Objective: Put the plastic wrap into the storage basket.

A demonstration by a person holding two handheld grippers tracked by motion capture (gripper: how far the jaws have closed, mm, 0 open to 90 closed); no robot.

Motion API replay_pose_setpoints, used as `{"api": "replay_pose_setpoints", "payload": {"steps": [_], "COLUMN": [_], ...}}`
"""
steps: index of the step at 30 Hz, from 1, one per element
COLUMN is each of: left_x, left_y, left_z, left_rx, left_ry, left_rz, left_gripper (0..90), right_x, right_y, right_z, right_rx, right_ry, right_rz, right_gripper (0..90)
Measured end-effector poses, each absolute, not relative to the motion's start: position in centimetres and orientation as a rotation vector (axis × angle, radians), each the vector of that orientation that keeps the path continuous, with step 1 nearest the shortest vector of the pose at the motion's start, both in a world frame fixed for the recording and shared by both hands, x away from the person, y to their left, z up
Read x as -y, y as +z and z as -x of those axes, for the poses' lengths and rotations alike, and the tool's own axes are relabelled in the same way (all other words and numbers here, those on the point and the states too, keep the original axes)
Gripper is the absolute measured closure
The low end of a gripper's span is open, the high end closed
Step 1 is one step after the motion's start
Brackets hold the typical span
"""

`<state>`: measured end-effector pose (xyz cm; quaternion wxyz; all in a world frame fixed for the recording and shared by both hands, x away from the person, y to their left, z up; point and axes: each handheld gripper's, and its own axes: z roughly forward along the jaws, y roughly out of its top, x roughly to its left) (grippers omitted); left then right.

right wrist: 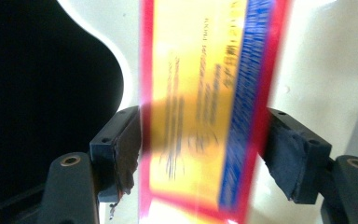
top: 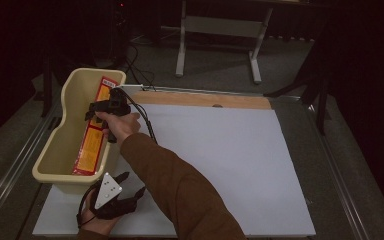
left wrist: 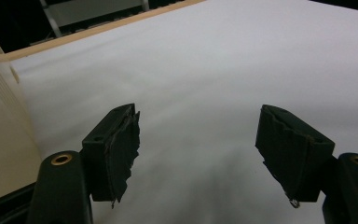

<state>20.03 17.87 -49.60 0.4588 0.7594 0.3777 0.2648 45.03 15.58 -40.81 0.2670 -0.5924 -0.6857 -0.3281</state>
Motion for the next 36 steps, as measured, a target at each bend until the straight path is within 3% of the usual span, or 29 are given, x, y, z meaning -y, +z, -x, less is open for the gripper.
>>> {"api": "replay_pose_setpoints", "payload": {"steps": [25, 27, 36], "left_x": [-18.0, -18.2, -18.2], "left_y": [-49.6, -49.6, -49.6], "left_z": [-20.1, -20.1, -20.2], "left_rx": [-0.94, -0.949, -0.954], "left_ry": [0.662, 0.663, 0.659], "left_rz": [-1.871, -1.861, -1.855], "left_gripper": [29.6, 29.6, 29.6], "right_x": [-12.8, -11.6, -6.1], "right_y": [-36.9, -36.6, -36.2], "right_z": [-41.5, -41.1, -39.8], "right_rx": [2.525, 2.561, 2.635], "right_ry": [-1.055, -1.126, -1.215], "right_rz": [1.06, 0.97, 0.899], "right_gripper": [29.5, 25.5, 25.9]}}
